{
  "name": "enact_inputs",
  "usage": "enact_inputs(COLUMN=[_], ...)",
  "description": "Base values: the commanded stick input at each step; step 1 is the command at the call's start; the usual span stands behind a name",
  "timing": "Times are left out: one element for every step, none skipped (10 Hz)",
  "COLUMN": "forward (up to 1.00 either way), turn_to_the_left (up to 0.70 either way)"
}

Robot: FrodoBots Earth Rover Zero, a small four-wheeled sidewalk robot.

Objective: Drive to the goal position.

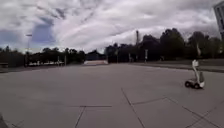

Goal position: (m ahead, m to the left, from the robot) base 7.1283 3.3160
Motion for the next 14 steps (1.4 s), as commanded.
enact_inputs(forward=[0.7,0.7,0.7,0.7,0.7,0.7,0.7,0.7,0.7,0.7,0.7,0.7,0.7,0.7], turn_to_the_left=[0.01,0.01,0.01,0.01,0.01,0.01,0.01,0.01,0.01,0.01,0.01,0.01,0.01,0.01])
